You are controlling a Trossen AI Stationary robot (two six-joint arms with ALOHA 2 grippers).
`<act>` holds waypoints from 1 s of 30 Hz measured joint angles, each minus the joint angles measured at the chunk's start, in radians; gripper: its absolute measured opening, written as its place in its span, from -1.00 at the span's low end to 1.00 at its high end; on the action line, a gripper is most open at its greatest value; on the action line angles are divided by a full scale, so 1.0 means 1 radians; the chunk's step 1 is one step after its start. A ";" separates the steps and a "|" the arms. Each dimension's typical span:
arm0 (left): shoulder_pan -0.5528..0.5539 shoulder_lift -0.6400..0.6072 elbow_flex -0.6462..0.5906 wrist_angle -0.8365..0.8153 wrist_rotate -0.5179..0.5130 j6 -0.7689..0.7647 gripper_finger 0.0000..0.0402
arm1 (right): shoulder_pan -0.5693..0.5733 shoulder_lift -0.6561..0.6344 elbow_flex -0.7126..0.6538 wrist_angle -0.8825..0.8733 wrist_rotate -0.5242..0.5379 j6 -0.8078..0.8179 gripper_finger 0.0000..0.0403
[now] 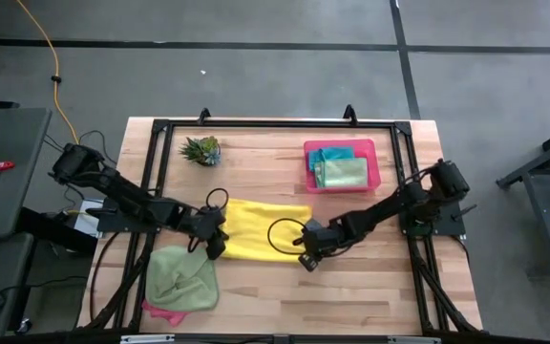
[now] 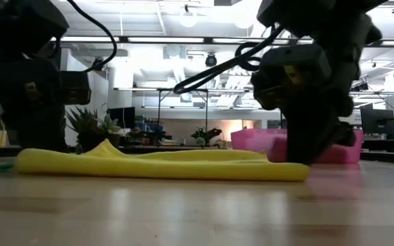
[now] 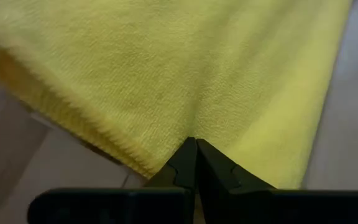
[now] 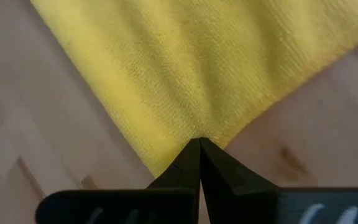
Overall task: Fold microfiber towels
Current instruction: Fold the yellow microfiber cloth
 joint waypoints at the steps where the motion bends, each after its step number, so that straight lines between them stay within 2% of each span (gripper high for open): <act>1: -0.008 0.001 0.000 0.006 -0.005 -0.009 -1.00 | 0.009 0.001 0.000 -0.004 0.003 0.018 -1.00; 4: -0.020 0.000 -0.001 0.025 0.002 -0.011 -1.00 | 0.025 0.001 0.000 -0.012 0.016 0.049 -1.00; 7: -0.019 -0.027 -0.003 0.017 0.060 0.009 -1.00 | 0.028 -0.011 -0.002 -0.015 0.015 0.052 -1.00; 13: -0.011 -0.163 -0.005 -0.015 0.137 0.118 -1.00 | 0.028 -0.099 -0.011 -0.092 0.025 -0.024 -1.00; 16: 0.009 -0.245 -0.005 -0.062 0.121 0.168 -1.00 | 0.013 -0.152 -0.009 -0.135 0.052 -0.071 -1.00; 21: 0.068 -0.328 -0.004 -0.093 -0.011 0.235 -1.00 | -0.039 -0.177 -0.007 -0.109 0.122 -0.114 -1.00; 26: 0.153 -0.296 -0.003 -0.073 -0.044 0.300 -1.00 | -0.138 -0.139 -0.009 -0.116 0.259 -0.088 -1.00; 30: 0.201 -0.208 -0.002 -0.036 -0.012 0.308 -1.00 | -0.222 -0.099 -0.009 -0.086 0.236 -0.090 -1.00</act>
